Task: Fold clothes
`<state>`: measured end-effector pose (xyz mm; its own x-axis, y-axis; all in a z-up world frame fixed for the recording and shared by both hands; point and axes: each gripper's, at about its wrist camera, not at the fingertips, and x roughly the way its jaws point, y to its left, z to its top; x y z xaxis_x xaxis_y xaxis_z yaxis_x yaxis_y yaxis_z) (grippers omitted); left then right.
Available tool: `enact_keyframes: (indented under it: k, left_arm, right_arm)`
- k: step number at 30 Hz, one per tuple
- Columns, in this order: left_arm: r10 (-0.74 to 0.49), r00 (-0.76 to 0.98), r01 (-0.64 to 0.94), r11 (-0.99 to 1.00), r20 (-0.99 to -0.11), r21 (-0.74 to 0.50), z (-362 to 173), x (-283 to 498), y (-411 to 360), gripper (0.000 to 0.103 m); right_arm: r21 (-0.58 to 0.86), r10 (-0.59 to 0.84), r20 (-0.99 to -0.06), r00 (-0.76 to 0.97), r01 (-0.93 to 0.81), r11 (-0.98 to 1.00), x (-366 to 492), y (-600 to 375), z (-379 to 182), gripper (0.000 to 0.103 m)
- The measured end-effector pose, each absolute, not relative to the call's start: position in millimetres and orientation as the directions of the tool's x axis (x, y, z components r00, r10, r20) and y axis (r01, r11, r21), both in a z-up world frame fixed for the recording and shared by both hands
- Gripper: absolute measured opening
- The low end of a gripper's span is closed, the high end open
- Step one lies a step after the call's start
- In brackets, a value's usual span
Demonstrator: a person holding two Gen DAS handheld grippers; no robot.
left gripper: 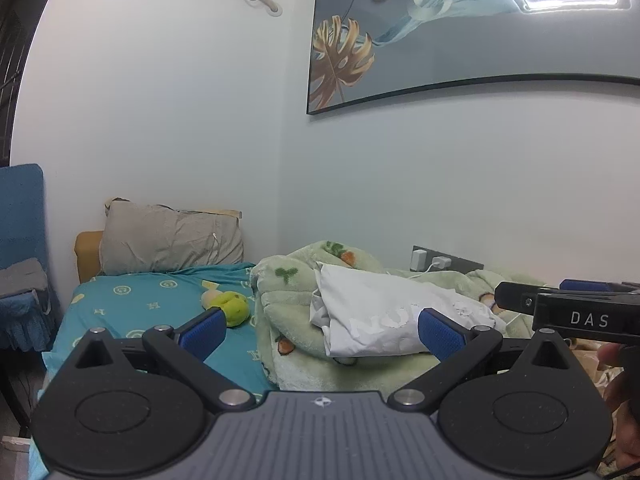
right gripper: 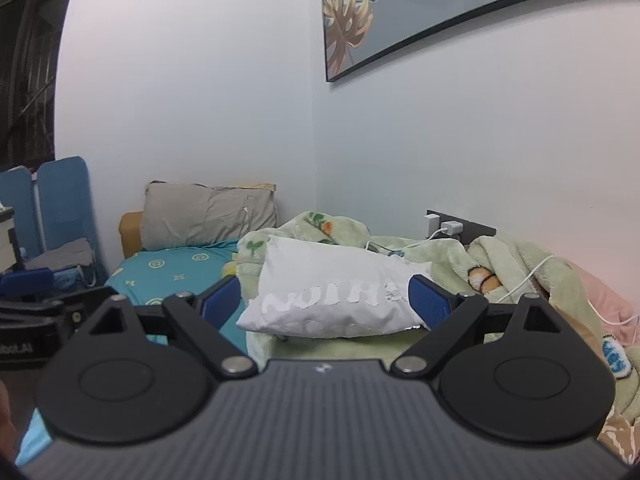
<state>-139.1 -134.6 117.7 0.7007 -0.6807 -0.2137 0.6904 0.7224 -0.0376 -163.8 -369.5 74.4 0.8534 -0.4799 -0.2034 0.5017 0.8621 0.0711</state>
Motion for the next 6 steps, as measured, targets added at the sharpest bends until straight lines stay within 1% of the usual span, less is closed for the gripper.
enact_keyframes:
  k: [6]
  left_arm:
    - [-0.689,0.693,0.699,0.714,-0.212,-0.035,116.0,-139.0,-131.4,0.103]
  right_arm:
    - [0.080,-0.490,-0.207,0.847,0.513,0.854,-166.7,-370.1,70.4,0.092]
